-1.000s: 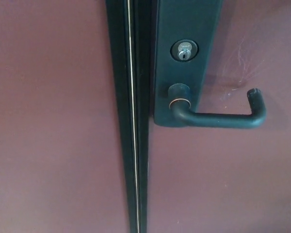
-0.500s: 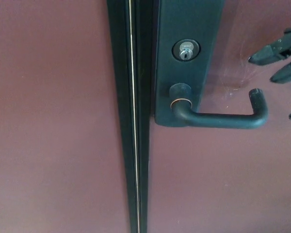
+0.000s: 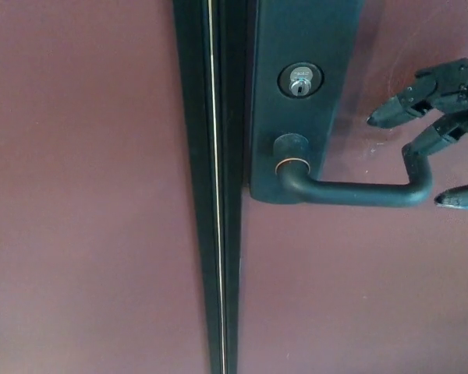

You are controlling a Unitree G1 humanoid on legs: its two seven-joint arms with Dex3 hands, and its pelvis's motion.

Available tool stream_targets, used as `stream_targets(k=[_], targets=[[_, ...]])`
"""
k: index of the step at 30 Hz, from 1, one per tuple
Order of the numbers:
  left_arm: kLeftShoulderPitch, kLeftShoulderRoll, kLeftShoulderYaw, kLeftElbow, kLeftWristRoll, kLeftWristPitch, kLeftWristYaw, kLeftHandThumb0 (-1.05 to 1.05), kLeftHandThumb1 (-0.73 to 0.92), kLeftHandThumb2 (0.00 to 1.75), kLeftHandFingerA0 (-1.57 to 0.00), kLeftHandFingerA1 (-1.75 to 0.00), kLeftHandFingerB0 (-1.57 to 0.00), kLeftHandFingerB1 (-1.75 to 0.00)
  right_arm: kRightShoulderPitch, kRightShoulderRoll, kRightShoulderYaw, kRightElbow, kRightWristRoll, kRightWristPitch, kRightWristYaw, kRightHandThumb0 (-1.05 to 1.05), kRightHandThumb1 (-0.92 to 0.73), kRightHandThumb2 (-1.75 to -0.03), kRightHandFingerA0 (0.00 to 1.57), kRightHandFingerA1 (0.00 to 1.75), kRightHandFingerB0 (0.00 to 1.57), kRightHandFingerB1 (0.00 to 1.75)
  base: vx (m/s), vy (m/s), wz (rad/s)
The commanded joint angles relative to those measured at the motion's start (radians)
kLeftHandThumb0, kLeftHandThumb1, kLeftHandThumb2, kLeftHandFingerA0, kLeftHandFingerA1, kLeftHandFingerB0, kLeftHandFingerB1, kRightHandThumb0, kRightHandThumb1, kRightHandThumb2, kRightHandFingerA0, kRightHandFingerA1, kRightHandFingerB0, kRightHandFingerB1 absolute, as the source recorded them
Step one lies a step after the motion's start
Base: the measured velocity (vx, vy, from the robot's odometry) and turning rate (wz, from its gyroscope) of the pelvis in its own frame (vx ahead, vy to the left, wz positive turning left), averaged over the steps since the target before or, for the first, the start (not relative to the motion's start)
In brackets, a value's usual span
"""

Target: The robot walks towards the door handle and put its right hand on it and twist the handle

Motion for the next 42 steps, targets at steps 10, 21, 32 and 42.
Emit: stream_targets(k=[10, 21, 32, 42], targets=[[0.002, 0.010, -0.011, 0.008, 0.011, 0.002, -0.005, -0.12, 0.72, 0.62, -0.40, -0.41, -0.36, -0.37, -0.100, 0.076, 0.076, 0.017, -0.114, 0.077, 0.054, -0.50, -0.42, -0.80, 0.45, 0.55, 0.31, 0.46, 0.00, 0.000, 0.00], [0.008, 0.013, -0.010, -0.005, 0.006, -0.008, -0.011, -0.12, 0.72, 0.62, -0.39, -0.41, -0.35, -0.37, -0.141, 0.114, 0.111, 0.017, -0.158, 0.115, 0.088, -0.48, -0.53, -0.56, 0.49, 0.41, 0.44, 0.36, 0.00, 0.000, 0.00], [0.001, 0.012, -0.005, 0.006, 0.003, -0.005, -0.010, -0.12, 0.72, 0.62, -0.39, -0.41, -0.35, -0.37, -0.158, 0.143, 0.204, 0.031, -0.237, 0.151, 0.109, -0.46, -0.53, -0.56, 0.49, 0.41, 0.43, 0.36, 0.00, 0.000, 0.00], [0.010, 0.020, -0.010, -0.013, 0.007, -0.007, -0.010, -0.11, 0.72, 0.62, -0.40, -0.41, -0.36, -0.37, -0.174, 0.146, 0.267, 0.055, -0.311, 0.149, 0.144, -0.47, -0.53, -0.57, 0.48, 0.40, 0.46, 0.36, 0.00, 0.000, 0.00]])
